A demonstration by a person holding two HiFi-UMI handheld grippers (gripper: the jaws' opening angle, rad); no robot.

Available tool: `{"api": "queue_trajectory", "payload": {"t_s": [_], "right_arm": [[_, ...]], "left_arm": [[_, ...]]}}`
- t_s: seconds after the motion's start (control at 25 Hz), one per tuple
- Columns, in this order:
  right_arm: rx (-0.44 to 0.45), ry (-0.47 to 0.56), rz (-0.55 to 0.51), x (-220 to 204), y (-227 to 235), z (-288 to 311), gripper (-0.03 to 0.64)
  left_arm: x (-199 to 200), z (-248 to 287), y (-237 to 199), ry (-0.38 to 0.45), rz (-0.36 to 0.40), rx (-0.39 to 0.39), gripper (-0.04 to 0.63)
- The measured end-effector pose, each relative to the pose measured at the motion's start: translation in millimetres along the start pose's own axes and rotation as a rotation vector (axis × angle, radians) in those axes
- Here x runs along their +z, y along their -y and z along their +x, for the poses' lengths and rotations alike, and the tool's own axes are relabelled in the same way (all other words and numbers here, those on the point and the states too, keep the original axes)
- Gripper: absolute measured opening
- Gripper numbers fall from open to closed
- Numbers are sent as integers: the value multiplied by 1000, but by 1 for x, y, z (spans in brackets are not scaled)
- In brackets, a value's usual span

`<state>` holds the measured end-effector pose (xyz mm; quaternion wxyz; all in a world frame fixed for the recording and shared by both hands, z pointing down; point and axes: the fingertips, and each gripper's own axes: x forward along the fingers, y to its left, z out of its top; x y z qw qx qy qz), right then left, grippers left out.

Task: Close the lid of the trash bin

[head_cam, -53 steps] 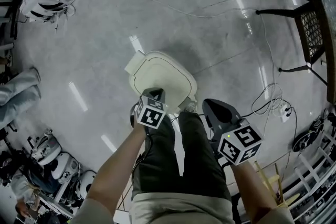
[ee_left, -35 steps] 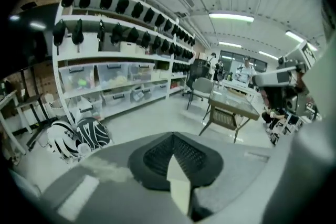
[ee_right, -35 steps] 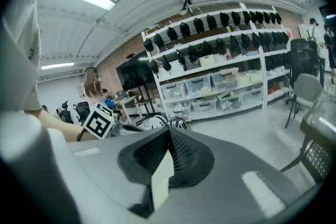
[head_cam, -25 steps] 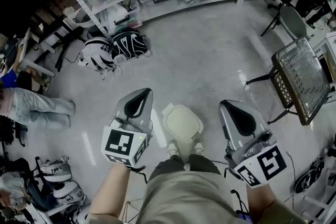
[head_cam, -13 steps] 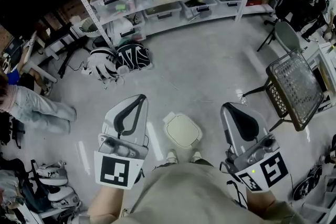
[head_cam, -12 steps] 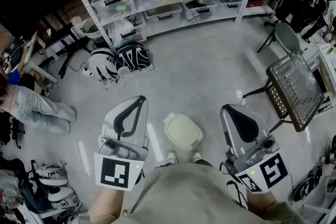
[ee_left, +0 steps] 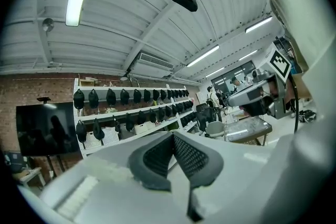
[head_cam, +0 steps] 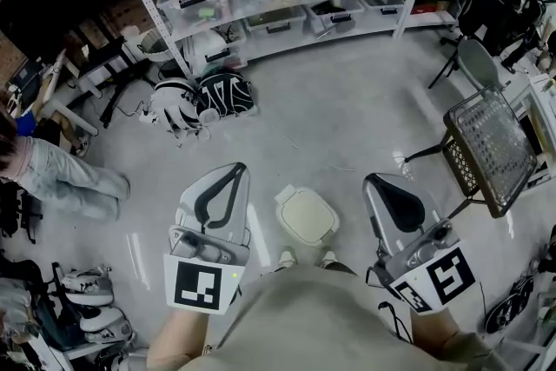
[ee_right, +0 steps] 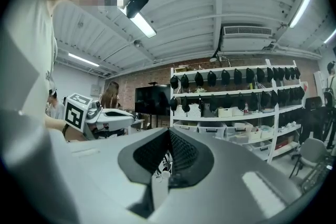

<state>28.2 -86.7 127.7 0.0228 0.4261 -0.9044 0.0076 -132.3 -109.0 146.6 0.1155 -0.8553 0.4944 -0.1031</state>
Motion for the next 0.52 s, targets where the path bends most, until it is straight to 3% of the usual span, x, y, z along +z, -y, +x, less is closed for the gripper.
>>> {"api": "queue_trajectory", "payload": {"t_s": [0.52], "right_arm": [[-32,-48,-5,-11,-7,5,2]], "left_arm": [[-14,-12,-9,-11,-25,-11,3]]}}
